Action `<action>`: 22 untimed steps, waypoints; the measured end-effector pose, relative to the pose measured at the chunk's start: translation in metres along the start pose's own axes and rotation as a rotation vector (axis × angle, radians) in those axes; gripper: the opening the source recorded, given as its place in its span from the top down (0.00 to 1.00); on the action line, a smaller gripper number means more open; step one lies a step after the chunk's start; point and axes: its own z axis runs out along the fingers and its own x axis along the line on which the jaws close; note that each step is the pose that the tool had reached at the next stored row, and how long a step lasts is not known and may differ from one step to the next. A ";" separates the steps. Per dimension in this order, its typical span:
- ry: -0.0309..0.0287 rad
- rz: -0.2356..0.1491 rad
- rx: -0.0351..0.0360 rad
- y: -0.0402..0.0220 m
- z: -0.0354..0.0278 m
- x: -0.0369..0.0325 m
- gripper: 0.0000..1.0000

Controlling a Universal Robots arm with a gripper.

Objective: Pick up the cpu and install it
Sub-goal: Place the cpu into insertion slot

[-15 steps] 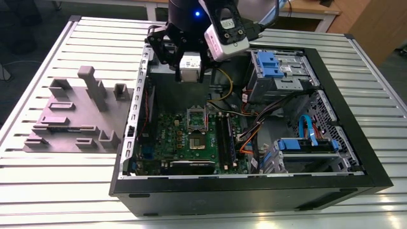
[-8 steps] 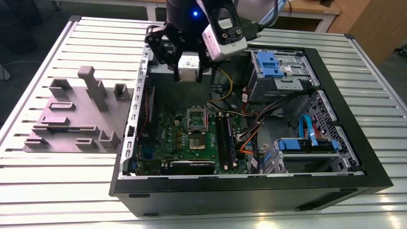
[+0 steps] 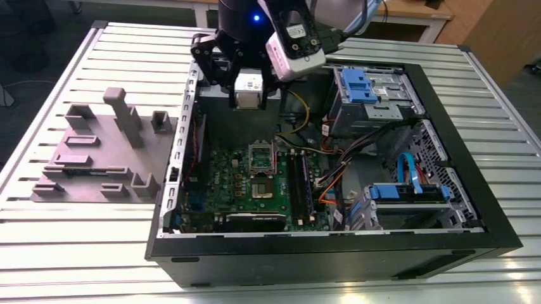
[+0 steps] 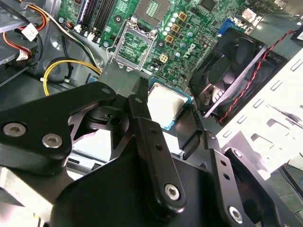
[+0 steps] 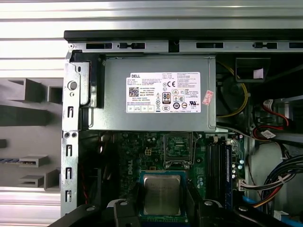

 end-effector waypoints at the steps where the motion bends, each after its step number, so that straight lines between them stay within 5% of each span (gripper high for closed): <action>1: 0.0000 0.000 -0.0001 0.0000 0.0000 0.0003 0.53; 22: 0.0000 0.000 -0.0001 -0.0001 0.0003 0.0079 0.53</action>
